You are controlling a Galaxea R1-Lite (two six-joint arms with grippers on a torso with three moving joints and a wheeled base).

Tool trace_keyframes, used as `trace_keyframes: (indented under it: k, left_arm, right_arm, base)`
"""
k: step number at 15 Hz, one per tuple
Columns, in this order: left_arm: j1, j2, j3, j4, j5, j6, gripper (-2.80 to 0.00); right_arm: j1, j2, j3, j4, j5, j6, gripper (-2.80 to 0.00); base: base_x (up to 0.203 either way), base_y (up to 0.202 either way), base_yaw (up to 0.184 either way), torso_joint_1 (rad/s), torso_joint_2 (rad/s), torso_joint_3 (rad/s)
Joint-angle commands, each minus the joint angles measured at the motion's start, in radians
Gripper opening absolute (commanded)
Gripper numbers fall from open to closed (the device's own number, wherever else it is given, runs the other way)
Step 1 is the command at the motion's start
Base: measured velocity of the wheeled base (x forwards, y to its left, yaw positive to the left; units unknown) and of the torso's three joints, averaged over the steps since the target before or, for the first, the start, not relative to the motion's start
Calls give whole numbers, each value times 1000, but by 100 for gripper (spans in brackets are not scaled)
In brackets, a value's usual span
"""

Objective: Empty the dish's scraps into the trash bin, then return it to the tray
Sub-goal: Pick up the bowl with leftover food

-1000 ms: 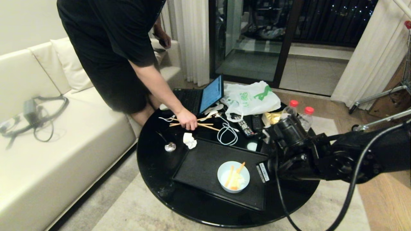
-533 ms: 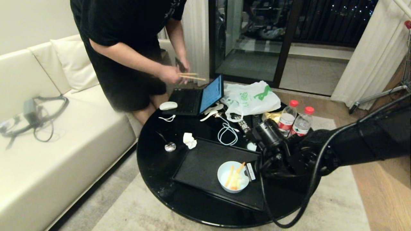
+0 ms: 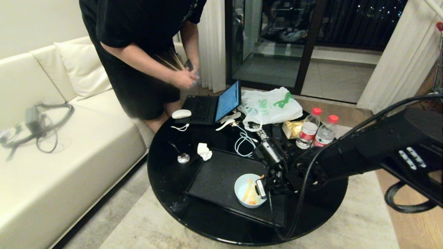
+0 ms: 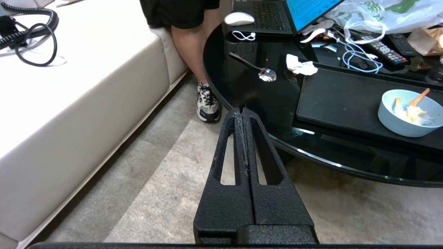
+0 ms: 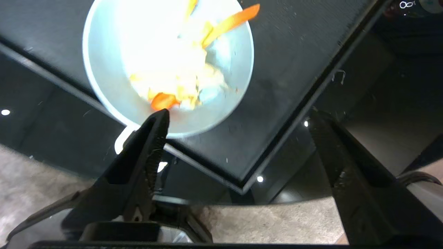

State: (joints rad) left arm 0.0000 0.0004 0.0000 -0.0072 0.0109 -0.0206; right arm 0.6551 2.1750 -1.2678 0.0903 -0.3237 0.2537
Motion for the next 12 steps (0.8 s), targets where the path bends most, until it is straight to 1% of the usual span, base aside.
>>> trace_keyframes:
  k: [1, 3, 9, 12]
  left_arm:
    - [0, 0, 0, 0, 1, -1, -280]
    - [0, 0, 0, 0, 0, -1, -280]
    - [0, 0, 0, 0, 1, -1, -280]
    - [0, 0, 0, 0, 1, -1, -280]
  right_arm:
    - [-1, 70, -34, 0, -52, 2, 0]
    - [-4, 105, -65, 0, -80, 4, 0]
    - [-52, 156, -130, 15, -83, 3, 0]
    - [-82, 164, -136, 30, -83, 0, 0]
  base:
    - [0, 0, 0, 0, 0, 0]
    - [0, 0, 0, 0, 0, 0]
    - [0, 0, 0, 0, 0, 0]
    - [0, 0, 0, 0, 0, 0]
